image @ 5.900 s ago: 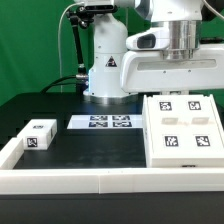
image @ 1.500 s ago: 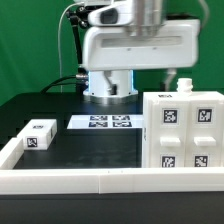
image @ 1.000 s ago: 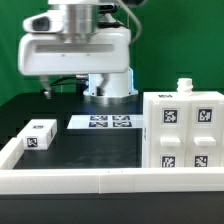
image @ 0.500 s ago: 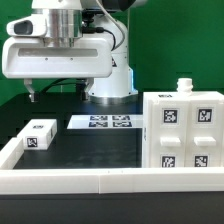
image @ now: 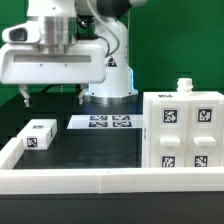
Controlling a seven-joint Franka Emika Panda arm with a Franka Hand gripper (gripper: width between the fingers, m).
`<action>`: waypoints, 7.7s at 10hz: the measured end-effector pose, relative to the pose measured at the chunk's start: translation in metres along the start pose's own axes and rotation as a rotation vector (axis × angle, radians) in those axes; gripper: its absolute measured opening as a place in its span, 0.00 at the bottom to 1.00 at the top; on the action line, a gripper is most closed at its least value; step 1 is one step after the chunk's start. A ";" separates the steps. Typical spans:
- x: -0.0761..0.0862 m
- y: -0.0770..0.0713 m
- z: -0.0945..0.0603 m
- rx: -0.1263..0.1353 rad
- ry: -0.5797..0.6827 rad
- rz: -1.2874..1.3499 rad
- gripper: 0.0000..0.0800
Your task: Assemble cabinet
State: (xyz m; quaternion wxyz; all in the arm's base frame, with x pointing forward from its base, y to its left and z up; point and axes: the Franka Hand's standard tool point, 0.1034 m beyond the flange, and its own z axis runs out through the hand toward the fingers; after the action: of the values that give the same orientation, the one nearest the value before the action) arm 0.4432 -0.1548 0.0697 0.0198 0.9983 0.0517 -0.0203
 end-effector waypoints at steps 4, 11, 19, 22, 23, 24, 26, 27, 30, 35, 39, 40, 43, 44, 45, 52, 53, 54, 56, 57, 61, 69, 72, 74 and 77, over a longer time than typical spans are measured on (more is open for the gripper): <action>-0.024 0.029 0.030 -0.013 -0.033 -0.006 1.00; -0.030 0.027 0.047 -0.012 -0.066 -0.012 1.00; -0.029 0.021 0.059 -0.024 -0.070 -0.028 0.70; -0.029 0.021 0.059 -0.024 -0.070 -0.029 0.70; -0.029 0.021 0.059 -0.024 -0.070 -0.029 0.70; -0.029 0.021 0.059 -0.024 -0.070 -0.029 0.70; -0.022 0.010 0.042 -0.016 -0.048 -0.039 0.70; -0.018 -0.001 0.024 -0.006 -0.024 -0.035 0.70; -0.001 -0.040 -0.024 0.024 0.045 0.015 0.70; 0.070 -0.127 -0.102 0.050 0.021 0.214 0.70; 0.085 -0.133 -0.107 0.044 0.014 0.220 0.70; 0.085 -0.133 -0.106 0.043 0.013 0.219 0.70; 0.086 -0.139 -0.106 0.039 0.007 0.252 0.70; 0.090 -0.156 -0.111 0.040 0.003 0.266 0.70; 0.096 -0.170 -0.119 0.041 -0.002 0.265 0.70; 0.147 -0.210 -0.127 0.045 0.007 0.228 0.70; 0.147 -0.211 -0.127 0.044 0.006 0.227 0.70; 0.147 -0.210 -0.126 0.044 0.005 0.228 0.70; 0.150 -0.210 -0.124 0.041 -0.001 0.200 0.70; 0.158 -0.209 -0.122 0.036 0.001 0.170 0.70; 0.184 -0.206 -0.113 0.021 0.009 0.156 0.70; 0.184 -0.206 -0.104 0.017 0.031 0.152 0.70; 0.184 -0.206 -0.103 0.017 0.030 0.152 0.97; 0.184 -0.206 -0.102 0.016 0.030 0.152 1.00; 0.187 -0.199 -0.107 0.021 0.149 0.135 1.00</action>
Offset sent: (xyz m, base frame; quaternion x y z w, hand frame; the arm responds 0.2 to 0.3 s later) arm -0.0076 -0.0206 -0.0207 0.0282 0.0066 -0.0008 0.9996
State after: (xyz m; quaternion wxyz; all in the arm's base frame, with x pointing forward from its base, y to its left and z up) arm 0.6128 0.0662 0.1616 0.0068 0.9984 -0.0148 0.0546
